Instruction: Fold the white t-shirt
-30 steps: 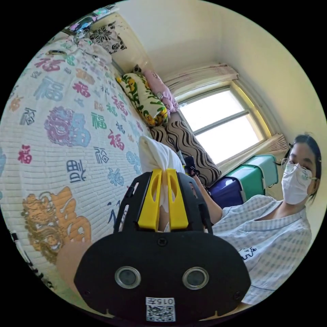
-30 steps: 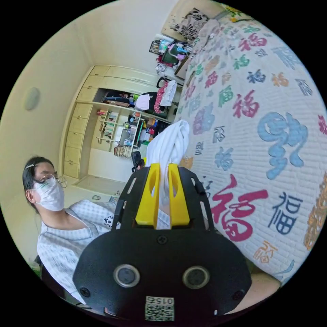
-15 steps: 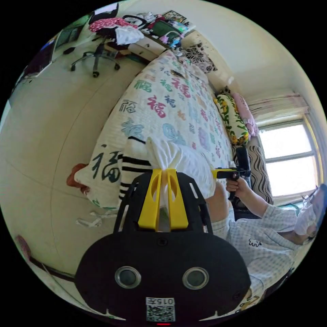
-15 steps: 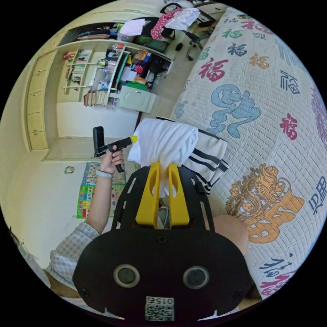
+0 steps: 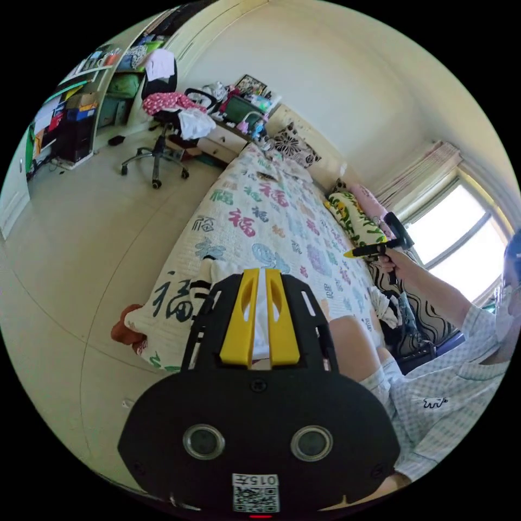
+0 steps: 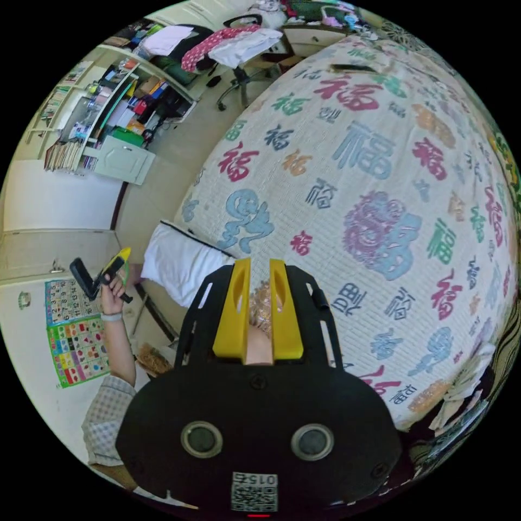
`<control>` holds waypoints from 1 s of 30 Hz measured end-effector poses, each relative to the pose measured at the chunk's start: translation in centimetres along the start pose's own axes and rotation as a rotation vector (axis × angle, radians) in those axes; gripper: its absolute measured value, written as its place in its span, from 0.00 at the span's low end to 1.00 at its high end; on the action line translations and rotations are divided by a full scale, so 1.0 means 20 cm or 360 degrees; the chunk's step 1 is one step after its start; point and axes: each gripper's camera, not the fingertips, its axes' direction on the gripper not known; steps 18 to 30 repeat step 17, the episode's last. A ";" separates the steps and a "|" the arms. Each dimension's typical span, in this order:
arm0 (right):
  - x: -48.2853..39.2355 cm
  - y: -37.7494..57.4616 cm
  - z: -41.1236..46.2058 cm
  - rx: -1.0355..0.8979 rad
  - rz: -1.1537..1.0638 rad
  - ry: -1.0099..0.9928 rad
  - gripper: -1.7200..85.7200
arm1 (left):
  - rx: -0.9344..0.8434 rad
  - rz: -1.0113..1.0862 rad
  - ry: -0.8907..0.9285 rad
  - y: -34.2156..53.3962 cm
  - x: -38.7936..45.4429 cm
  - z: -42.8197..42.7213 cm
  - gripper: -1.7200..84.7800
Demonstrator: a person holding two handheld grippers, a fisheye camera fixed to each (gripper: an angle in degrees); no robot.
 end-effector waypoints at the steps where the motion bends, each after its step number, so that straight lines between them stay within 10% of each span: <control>1: 0.00 -0.01 -0.09 0.0051 0.0010 -0.0006 0.10 | 0.0025 0.0016 0.0012 0.01 0.05 0.01 0.02; 17: 0.48 0.84 -1.88 0.0719 0.0252 0.0552 0.11 | -0.0244 0.0675 0.0829 0.21 1.87 1.26 0.02; 30: 0.48 0.84 -1.88 0.0719 0.0252 0.0552 0.11 | -0.0244 0.0675 0.0829 0.21 1.87 1.26 0.02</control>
